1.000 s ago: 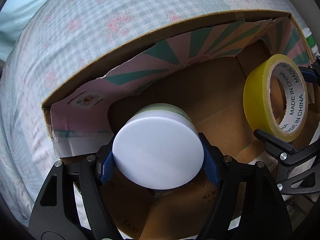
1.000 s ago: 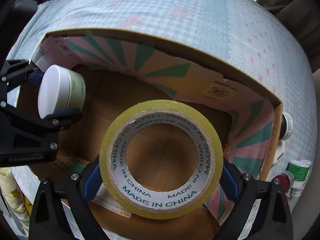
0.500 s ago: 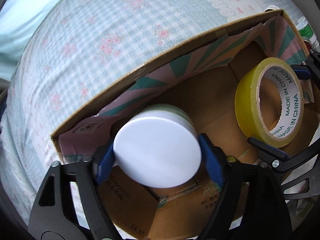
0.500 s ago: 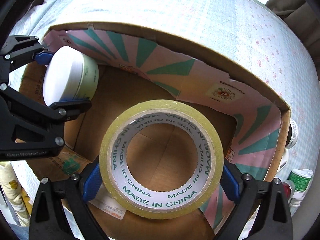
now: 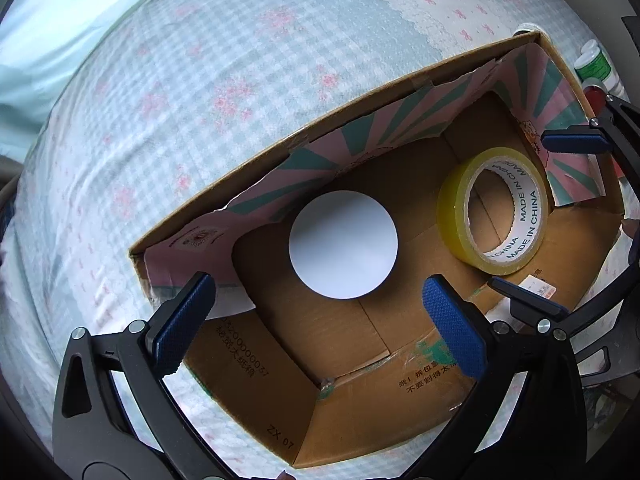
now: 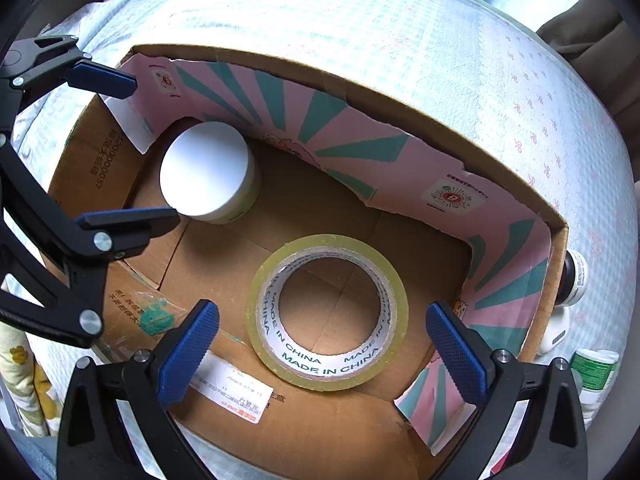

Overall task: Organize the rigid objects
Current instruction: 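Release the white jar with the left gripper while the right gripper releases the tape in the box, then move both grippers back over the remaining items beside the box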

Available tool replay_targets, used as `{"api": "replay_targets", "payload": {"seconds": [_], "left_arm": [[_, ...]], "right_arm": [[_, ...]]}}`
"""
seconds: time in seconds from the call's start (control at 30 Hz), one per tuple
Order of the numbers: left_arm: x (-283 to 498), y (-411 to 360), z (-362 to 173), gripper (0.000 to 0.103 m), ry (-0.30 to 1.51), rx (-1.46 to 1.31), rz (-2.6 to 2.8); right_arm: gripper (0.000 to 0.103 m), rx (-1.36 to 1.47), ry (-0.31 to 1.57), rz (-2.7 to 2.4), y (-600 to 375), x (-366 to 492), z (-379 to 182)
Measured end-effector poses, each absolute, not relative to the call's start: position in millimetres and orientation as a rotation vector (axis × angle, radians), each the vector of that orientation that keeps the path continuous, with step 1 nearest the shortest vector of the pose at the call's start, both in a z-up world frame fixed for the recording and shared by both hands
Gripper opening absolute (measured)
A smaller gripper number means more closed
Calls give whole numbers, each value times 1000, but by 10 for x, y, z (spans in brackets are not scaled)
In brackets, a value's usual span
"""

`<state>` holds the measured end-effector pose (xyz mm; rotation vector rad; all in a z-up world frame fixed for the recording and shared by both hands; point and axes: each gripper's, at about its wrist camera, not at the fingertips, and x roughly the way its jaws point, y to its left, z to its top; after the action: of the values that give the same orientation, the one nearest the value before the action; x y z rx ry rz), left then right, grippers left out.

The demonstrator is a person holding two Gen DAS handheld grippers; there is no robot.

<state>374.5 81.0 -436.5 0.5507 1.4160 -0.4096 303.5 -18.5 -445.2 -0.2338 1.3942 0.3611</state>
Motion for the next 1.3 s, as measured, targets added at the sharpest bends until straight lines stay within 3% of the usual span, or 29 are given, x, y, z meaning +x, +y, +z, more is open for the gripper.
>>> {"api": "replay_targets", "payload": {"seconds": [0.4,0.63,0.97,1.3], "left_arm": [[3606,1041,-3984,103,1379,494,-386],[3388,1183,-3297,103,1314,429,-361],[2810,1133,-2255,103,1172,357,-356],[2362,494,-1835,103,1115,336,-446]], "right_arm": [[103,-242,1389,343,-178,2897,-4103],[103,-288,1375,324,-68,2674,-3464],[103,-184,1291,165,-599,1994,-2437],[103,55,1227,-69,-1673,1467,-1873]]}}
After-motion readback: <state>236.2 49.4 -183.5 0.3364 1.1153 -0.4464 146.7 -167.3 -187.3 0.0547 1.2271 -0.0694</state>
